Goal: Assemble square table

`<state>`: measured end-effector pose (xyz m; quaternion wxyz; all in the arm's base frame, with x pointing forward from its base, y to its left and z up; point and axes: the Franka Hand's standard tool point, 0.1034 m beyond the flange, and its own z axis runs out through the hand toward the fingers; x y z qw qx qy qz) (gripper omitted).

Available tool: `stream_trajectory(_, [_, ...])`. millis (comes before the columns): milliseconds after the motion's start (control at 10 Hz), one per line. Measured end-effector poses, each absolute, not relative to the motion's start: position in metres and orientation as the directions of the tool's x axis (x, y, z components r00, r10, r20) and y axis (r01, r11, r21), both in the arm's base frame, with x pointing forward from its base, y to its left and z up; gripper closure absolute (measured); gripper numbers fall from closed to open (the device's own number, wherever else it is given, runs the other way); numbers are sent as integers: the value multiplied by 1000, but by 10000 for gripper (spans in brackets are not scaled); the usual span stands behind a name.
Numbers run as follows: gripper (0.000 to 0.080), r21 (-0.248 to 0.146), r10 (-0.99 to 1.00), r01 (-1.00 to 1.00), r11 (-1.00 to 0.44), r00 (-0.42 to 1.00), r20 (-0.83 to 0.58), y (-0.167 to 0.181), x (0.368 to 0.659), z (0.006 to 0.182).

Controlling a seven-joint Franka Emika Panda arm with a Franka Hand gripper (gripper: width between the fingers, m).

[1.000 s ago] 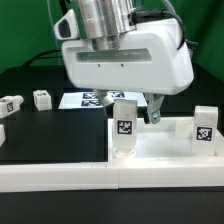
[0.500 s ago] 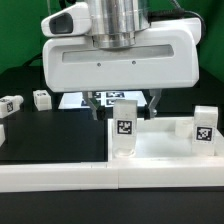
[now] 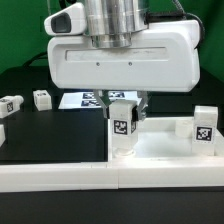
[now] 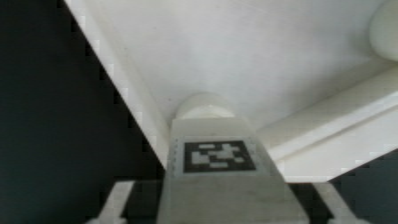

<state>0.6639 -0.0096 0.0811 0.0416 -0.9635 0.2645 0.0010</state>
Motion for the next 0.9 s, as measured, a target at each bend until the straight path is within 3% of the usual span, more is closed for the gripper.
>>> stream_trajectory(200, [514, -92, -713, -714, -694, 699, -53, -10, 665, 80])
stream_trajectory(400, [512, -119, -906, -913, -390, 403, -129, -14, 667, 80])
stream_trajectory(600, [512, -96, -972, -989, -115, 132, -195, -12, 668, 81])
stream_trajectory(700, [512, -79, -978, -996, -31, 47, -202, -9, 669, 80])
stream_trajectory(900, [512, -70, -979, -997, 9, 6, -204, -9, 668, 80])
